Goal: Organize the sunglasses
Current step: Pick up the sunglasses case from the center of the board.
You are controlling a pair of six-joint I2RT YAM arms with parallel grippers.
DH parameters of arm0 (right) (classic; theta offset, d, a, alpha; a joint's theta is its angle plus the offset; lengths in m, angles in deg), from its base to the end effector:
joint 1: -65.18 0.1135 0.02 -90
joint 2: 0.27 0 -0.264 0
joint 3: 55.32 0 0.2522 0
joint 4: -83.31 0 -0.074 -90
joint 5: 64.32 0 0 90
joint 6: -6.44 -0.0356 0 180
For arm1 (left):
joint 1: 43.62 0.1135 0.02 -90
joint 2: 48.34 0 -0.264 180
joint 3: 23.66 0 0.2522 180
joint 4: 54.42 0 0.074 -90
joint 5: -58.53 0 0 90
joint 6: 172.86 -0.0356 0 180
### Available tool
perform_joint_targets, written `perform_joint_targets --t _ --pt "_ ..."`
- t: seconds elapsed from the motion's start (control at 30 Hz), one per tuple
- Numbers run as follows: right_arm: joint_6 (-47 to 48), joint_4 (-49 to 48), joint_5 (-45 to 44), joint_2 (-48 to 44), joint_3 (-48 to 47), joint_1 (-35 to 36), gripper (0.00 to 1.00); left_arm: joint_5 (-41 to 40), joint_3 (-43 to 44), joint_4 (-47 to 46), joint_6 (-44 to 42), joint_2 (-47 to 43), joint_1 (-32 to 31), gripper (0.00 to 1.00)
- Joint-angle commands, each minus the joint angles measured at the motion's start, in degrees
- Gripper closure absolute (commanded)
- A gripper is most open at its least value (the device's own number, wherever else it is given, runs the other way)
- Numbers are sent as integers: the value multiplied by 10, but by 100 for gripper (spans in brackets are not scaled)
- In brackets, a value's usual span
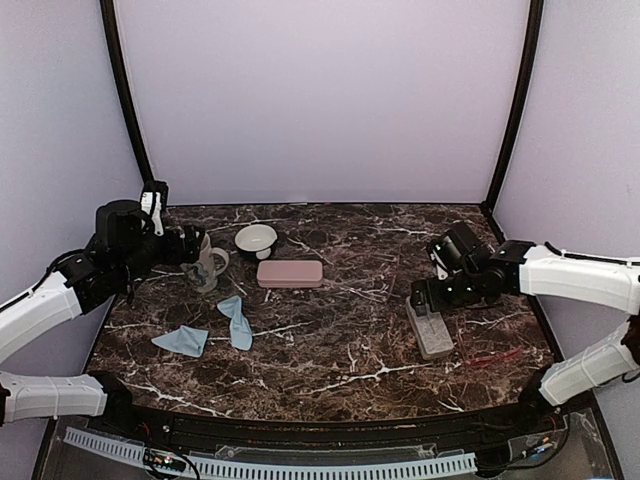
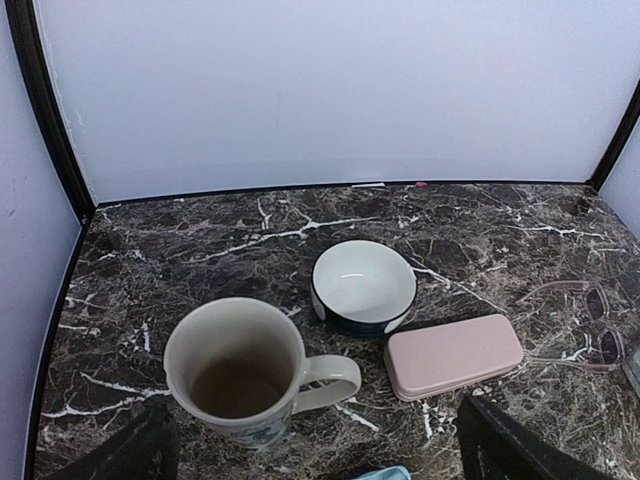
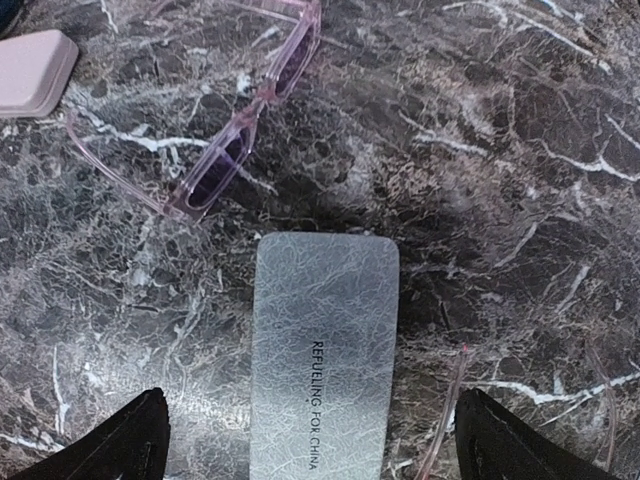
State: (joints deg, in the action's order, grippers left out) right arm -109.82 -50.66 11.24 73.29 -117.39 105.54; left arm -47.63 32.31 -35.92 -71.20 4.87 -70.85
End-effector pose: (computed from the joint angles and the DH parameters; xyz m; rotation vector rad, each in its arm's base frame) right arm 0.1968 0.1556 0.2250 -0.2179 2.5230 0.1369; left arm 0.1983 -0.0909 0.3077 0.0530 1.8390 -0.2162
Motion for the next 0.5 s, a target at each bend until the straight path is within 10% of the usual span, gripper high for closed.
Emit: perform_joint_targets --t 0.0,0.47 --pt "-6 -17 15 37 4 4 0 16 -10 -17 14 1 -9 1" --pt "18 -9 49 127 8 4 0 21 -26 -32 24 -9 -20 1"
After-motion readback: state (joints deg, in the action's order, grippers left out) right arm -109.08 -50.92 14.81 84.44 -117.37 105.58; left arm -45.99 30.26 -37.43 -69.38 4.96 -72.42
